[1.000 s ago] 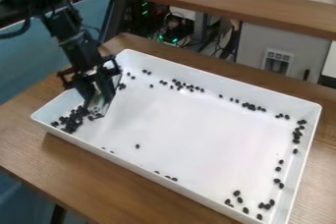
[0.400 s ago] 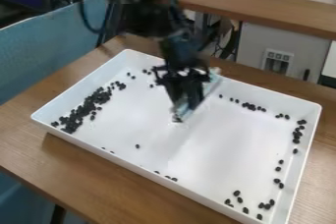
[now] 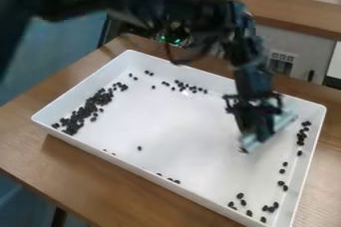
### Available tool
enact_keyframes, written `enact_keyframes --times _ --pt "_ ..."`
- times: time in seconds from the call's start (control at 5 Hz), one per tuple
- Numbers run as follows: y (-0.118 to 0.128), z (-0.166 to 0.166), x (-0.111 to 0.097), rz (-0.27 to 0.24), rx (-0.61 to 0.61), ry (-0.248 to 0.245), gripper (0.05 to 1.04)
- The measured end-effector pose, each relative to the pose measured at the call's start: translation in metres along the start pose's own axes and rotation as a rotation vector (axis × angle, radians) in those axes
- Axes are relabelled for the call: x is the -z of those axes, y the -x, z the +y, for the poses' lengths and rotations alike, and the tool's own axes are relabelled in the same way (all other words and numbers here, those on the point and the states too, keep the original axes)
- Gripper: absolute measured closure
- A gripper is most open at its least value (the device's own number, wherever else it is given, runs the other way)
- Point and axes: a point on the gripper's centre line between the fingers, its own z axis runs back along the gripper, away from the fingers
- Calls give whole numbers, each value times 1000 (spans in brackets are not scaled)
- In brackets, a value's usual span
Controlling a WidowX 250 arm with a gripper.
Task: Sweep into pile
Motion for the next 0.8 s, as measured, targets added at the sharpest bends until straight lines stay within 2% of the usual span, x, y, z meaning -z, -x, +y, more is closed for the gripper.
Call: enact_keyframes --times 0.2,0.4,0.8 --pt "-14 3 9 19 3 10 703" --pt "-25 9 8 -7 -16 -12 704" --pt "-25 28 -2 -25 -70 -14 704"
